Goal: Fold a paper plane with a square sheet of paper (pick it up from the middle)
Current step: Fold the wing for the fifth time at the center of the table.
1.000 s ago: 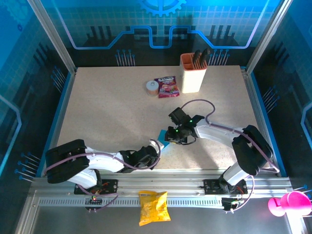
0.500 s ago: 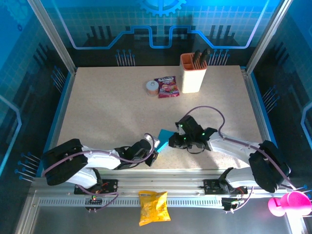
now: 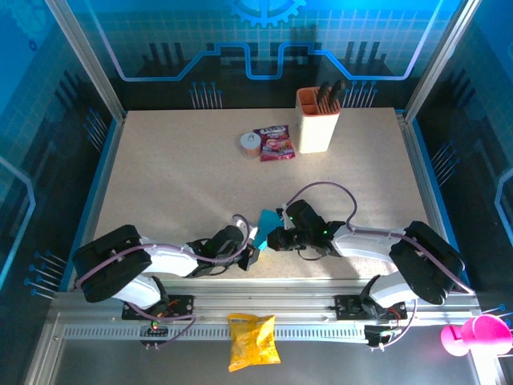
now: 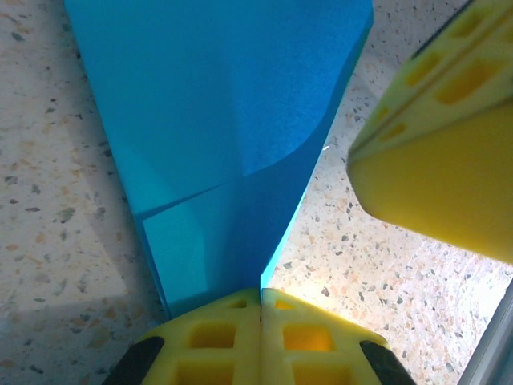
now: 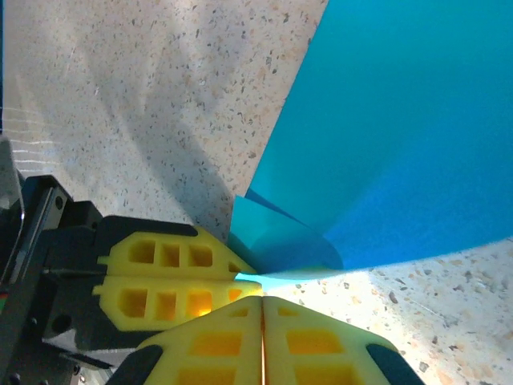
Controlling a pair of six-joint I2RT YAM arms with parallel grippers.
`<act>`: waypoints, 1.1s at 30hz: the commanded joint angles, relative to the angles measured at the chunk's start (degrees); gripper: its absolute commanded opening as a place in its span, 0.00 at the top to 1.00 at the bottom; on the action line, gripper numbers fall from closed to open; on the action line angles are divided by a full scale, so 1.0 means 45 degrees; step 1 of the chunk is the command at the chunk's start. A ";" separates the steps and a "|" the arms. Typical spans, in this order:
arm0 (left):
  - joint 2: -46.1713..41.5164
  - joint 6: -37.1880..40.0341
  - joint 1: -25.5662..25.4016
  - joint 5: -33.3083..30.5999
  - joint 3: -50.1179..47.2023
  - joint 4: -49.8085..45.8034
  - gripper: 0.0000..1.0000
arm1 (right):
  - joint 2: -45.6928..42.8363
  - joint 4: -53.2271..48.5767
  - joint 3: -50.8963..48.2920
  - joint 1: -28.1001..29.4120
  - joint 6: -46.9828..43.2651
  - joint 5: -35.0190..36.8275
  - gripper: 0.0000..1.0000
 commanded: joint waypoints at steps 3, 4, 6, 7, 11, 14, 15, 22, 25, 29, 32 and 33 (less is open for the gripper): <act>-0.0042 -0.0635 0.0493 0.0771 -0.0486 0.0528 1.00 | 0.0299 0.1239 -0.0187 0.0139 -0.0005 -0.0258 0.92; -0.0040 -0.0714 0.0590 0.0901 -0.0548 0.0646 1.00 | 0.0402 0.1321 -0.0185 0.0136 -0.0033 -0.0281 0.92; -0.0060 -0.0802 0.0748 0.1041 -0.0643 0.0798 1.00 | 0.0609 0.1560 -0.0223 0.0145 -0.0020 -0.0375 0.93; -0.0060 -0.0840 0.0800 0.1110 -0.0667 0.0817 1.00 | 0.0744 0.1570 -0.0186 0.0140 -0.0022 -0.0470 0.93; -0.0079 -0.0971 0.1011 0.1352 -0.0803 0.1057 1.00 | 0.1169 0.2333 -0.0113 0.0149 -0.0100 -0.0654 0.94; -0.0079 -0.1061 0.1112 0.1485 -0.0883 0.1209 1.00 | 0.1500 0.2526 0.0044 0.0148 -0.0178 -0.0740 0.94; -0.0079 -0.1059 0.1117 0.1527 -0.0902 0.1220 1.00 | 0.1649 0.2546 0.0121 0.0149 -0.0205 -0.0756 0.95; -0.0061 -0.1114 0.1290 0.1747 -0.0985 0.1357 1.00 | 0.2611 0.2885 0.0629 0.0108 -0.0373 -0.0921 0.96; -0.0039 -0.1104 0.1328 0.1799 -0.0985 0.1367 1.00 | 0.2992 0.3087 0.0863 0.0053 -0.0358 -0.1067 0.96; -0.0040 -0.1099 0.1371 0.1821 -0.1019 0.1367 1.00 | 0.3246 0.3300 0.0990 -0.0017 -0.0311 -0.1205 0.96; -0.0006 -0.1063 0.1392 0.1844 -0.1016 0.1347 1.00 | 0.3438 0.3326 0.1044 -0.0112 -0.0321 -0.1205 0.97; -0.0021 -0.1054 0.1411 0.1869 -0.1018 0.1344 1.00 | 0.3501 0.3327 0.1072 -0.0168 -0.0270 -0.1192 0.97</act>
